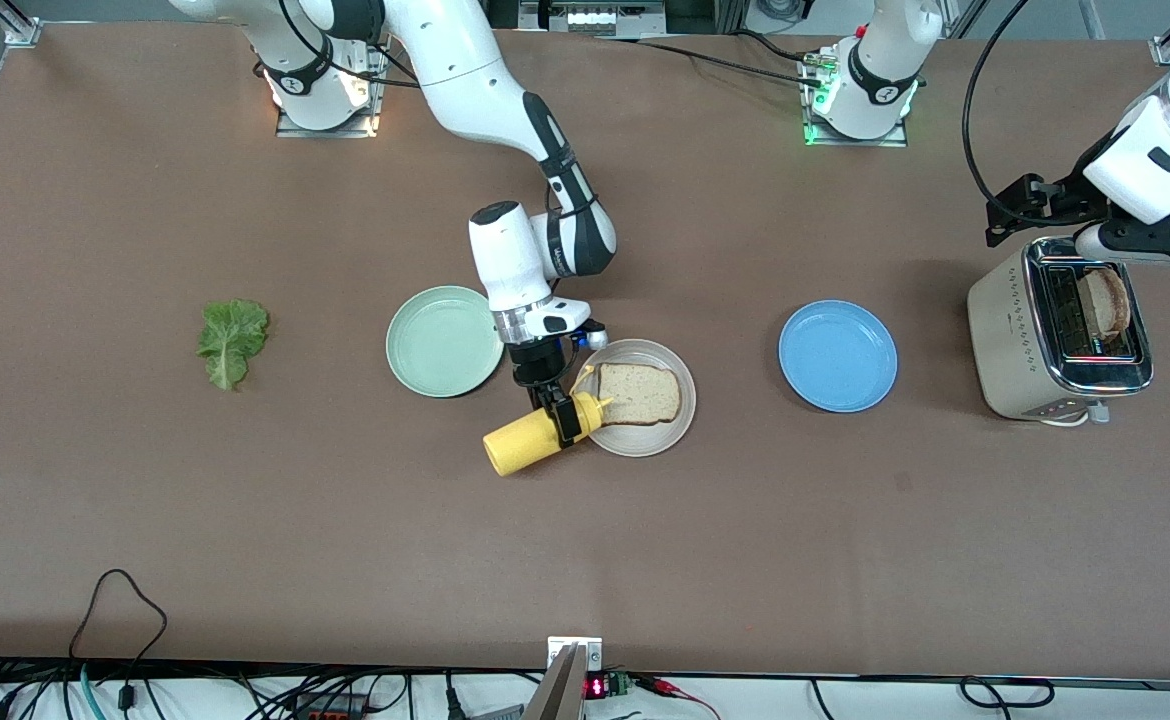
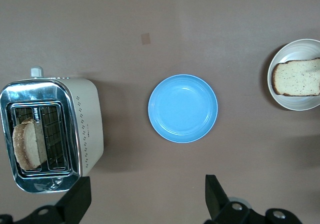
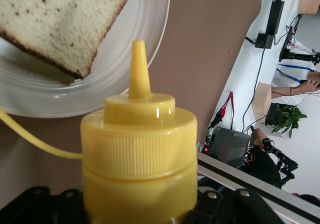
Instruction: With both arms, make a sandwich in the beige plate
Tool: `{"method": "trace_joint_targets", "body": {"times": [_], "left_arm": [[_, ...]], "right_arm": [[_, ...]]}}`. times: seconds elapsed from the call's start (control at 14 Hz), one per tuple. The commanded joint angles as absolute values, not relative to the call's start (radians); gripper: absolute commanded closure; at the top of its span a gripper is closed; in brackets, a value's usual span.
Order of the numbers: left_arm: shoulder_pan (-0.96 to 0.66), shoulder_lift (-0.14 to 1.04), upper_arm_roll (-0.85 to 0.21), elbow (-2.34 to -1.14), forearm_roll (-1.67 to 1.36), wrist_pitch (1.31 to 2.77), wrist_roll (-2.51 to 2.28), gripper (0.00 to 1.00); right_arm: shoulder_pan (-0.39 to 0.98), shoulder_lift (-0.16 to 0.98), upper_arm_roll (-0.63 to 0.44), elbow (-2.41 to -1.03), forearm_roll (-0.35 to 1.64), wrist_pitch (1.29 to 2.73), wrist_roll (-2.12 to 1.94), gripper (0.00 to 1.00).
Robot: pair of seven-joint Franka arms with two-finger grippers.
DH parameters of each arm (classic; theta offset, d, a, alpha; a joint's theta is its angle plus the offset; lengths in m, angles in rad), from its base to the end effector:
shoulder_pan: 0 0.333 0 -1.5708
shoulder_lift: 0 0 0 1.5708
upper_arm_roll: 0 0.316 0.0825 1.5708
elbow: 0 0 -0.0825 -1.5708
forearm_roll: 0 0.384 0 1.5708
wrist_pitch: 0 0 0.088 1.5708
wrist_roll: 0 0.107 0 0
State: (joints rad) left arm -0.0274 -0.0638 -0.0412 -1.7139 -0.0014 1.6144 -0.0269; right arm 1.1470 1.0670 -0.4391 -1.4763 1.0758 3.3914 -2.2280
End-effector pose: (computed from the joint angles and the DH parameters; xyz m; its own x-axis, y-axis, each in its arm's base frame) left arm 0.5343 -0.0375 0.5953 0.9985 -0.0414 -0.0357 -0.0415 -0.9991 -0.0022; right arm 0.5537 0.4593 0.1856 -0.4472 0.8681 -0.2155 0.4430 0.4243 0.7898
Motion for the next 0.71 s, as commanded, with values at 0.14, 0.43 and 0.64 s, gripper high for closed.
{"method": "trace_joint_targets", "body": {"times": [0.14, 0.43, 0.64], "left_arm": [[-0.026, -0.051, -0.037, -1.683, -0.012, 1.586, -0.028, 0.0], [-0.026, -0.051, -0.038, -1.683, -0.012, 1.586, -0.028, 0.0], [-0.026, -0.049, -0.038, -1.683, -0.012, 1.586, -0.028, 0.0]], "right_arm": [[1.152, 1.059, -0.42, -1.447, 1.215, 3.502, -2.407, 0.63], [1.151, 0.984, -0.414, -1.447, 1.374, 3.479, -2.401, 0.62], [1.134, 0.898, -0.416, -1.456, 1.5, 3.403, -2.401, 0.63]]}}
